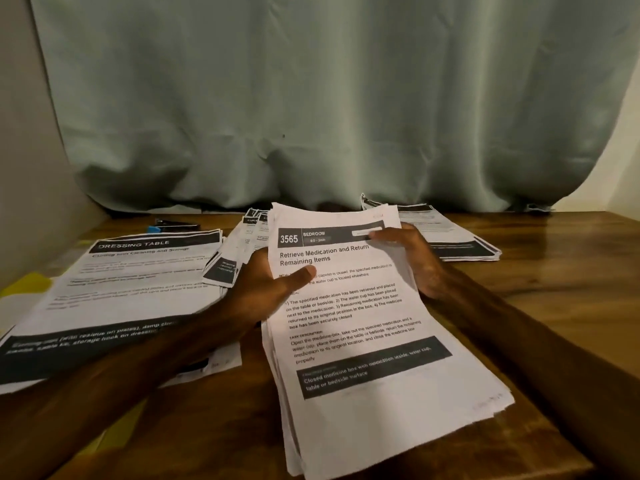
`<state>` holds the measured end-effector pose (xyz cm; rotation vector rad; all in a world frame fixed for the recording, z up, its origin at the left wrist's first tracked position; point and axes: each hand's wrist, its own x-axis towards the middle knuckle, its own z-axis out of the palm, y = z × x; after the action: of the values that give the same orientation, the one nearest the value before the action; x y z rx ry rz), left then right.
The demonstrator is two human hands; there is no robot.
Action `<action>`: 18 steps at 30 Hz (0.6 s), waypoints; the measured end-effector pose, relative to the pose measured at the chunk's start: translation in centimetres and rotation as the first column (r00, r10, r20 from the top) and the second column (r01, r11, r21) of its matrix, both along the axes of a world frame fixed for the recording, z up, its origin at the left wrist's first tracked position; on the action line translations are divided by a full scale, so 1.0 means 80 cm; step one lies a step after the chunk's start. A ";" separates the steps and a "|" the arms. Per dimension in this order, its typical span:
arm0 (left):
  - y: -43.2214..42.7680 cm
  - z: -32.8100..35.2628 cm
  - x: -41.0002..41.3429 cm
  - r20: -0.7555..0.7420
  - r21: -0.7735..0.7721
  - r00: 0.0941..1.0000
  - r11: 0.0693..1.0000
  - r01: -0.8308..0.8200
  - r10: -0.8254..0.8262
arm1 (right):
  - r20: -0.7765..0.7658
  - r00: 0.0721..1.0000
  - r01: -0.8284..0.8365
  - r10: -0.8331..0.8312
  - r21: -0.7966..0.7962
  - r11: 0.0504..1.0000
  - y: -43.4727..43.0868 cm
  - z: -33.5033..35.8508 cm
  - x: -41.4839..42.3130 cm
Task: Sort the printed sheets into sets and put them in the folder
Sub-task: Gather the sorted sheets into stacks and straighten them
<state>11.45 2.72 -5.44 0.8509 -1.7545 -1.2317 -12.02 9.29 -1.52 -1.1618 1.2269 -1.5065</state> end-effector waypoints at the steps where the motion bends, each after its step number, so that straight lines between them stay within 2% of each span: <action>1: -0.001 -0.001 0.000 0.015 -0.011 1.000 1.000 -0.008 0.008 | -0.016 1.000 0.001 -0.001 -0.011 1.000 0.000 -0.005 0.001; 7: 0.000 -0.003 0.001 0.038 -0.055 0.999 0.998 -0.009 0.011 | -0.013 0.995 0.100 -0.100 -0.023 0.995 0.006 -0.010 -0.009; 18: 0.014 0.009 0.006 -0.139 0.060 0.987 0.996 -0.068 0.076 | 0.020 0.997 0.071 -0.068 -0.133 0.989 0.015 -0.006 0.002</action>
<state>11.95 3.83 -4.76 0.8305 -1.5704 -1.2665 -11.85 10.48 -1.99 -1.2025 1.1816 -1.6683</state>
